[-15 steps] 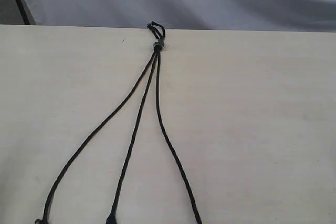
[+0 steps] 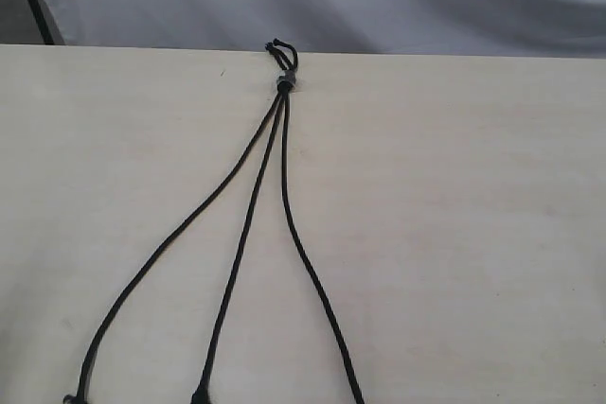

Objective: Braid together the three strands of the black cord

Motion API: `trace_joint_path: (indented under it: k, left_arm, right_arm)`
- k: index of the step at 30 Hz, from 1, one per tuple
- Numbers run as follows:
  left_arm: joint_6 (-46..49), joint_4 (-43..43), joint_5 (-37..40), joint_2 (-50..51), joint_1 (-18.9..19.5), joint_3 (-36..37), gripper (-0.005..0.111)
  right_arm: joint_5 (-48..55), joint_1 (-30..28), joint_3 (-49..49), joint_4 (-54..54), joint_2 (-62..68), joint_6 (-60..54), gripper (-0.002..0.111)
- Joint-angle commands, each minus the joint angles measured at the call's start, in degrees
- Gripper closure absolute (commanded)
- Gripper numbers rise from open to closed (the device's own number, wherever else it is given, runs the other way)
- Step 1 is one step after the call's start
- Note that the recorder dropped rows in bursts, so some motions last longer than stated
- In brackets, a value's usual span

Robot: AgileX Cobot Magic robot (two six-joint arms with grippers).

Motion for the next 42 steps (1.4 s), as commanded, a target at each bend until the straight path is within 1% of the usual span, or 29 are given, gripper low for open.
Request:
trace_joint_path:
  k: [1, 4, 6, 8, 11, 12, 14, 15, 16, 17, 19, 20, 23, 25, 27, 31, 36, 39, 42]
  left_arm:
    - [0.0, 0.0, -0.5, -0.2, 0.1, 0.1, 0.106]
    - [-2.3, -0.1, -2.8, -0.2, 0.1, 0.1, 0.106]
    - [-6.2, -0.5, -8.4, -0.2, 0.1, 0.1, 0.106]
    - [-13.3, -1.7, -19.0, -0.2, 0.1, 0.1, 0.106]
    - [-25.7, -1.8, -34.8, -0.2, 0.1, 0.1, 0.106]
    - [-28.3, -1.4, -40.8, -0.2, 0.1, 0.1, 0.106]
    - [-29.2, 1.0, -51.6, -0.2, 0.1, 0.1, 0.106]
    - [-28.1, 1.5, -53.1, -0.2, 0.1, 0.1, 0.107]
    - [-26.7, 1.7, -51.8, -0.2, 0.1, -0.7, 0.107]
    - [-24.9, 1.8, -47.5, -0.2, 0.1, -2.8, 0.107]
    - [-21.5, 1.9, -36.8, 1.7, 0.1, -7.0, 0.107]
    - [-21.5, 1.9, -31.6, 3.8, 0.1, -9.1, 0.107]
    - [-22.2, 3.0, -25.1, 12.0, 0.1, -12.9, 0.107]
    - [-23.5, 5.2, -22.2, 17.5, 0.1, -14.2, 0.107]
    - [-24.9, 7.9, -20.8, 23.9, 0.1, -15.0, 0.107]
    - [-25.9, 12.3, -21.0, 35.9, 0.1, -15.0, 0.107]
    - [-25.9, 12.6, -21.5, 48.6, 0.1, -15.0, 0.107]
    - [-25.9, 13.6, -23.9, 54.4, 0.1, -15.0, 0.107]
    - [-25.9, 13.6, -26.5, 58.6, 0.1, -15.0, 0.107]
  right_arm:
    - [-1.8, -0.3, 0.2, 1.4, -0.4, 0.7, 0.108]
    - [-4.6, -0.3, 0.2, 5.1, -0.4, 2.2, 0.108]
    - [-7.6, -0.3, 0.2, 8.3, -0.4, 4.7, 0.108]
    - [-12.1, -0.3, 0.2, 12.0, -0.4, 6.9, 0.108]
    - [-19.7, -0.3, 0.2, 12.7, -0.4, 7.2, 0.108]
    - [-21.3, -0.3, 0.2, 12.7, -0.4, 7.2, 0.108]
    - [-23.1, -0.3, 0.2, 11.7, -0.4, 7.2, 0.108]
    - [-22.8, -0.3, 0.2, 11.1, -0.4, 7.2, 0.108]
    - [-21.8, -0.3, -0.3, 10.2, -0.4, 7.4, 0.108]
    - [-20.0, -0.3, -1.4, 9.1, -0.4, 7.5, 0.108]
    - [-16.1, -0.3, -3.6, 8.8, 2.4, 7.5, 0.108]
    - [-14.7, -0.3, -4.6, 8.8, 4.6, 7.7, 0.108]
    - [-12.3, 0.9, -6.6, 8.8, 13.0, 7.9, 0.108]
    - [-10.6, 3.5, -8.0, 8.8, 19.5, 7.9, 0.108]
    - [-8.6, 8.1, -10.0, 8.8, 27.4, 7.9, 0.108]
    - [-5.6, 19.8, -15.2, 8.8, 42.6, 7.7, 0.108]
    - [-5.2, 36.3, -25.5, 8.8, 60.9, 7.7, 0.108]
    - [-3.0, 43.9, -32.8, 8.8, 71.4, 7.7, 0.108]
    - [3.6, 48.5, -41.6, 8.8, 82.7, 7.7, 0.107]
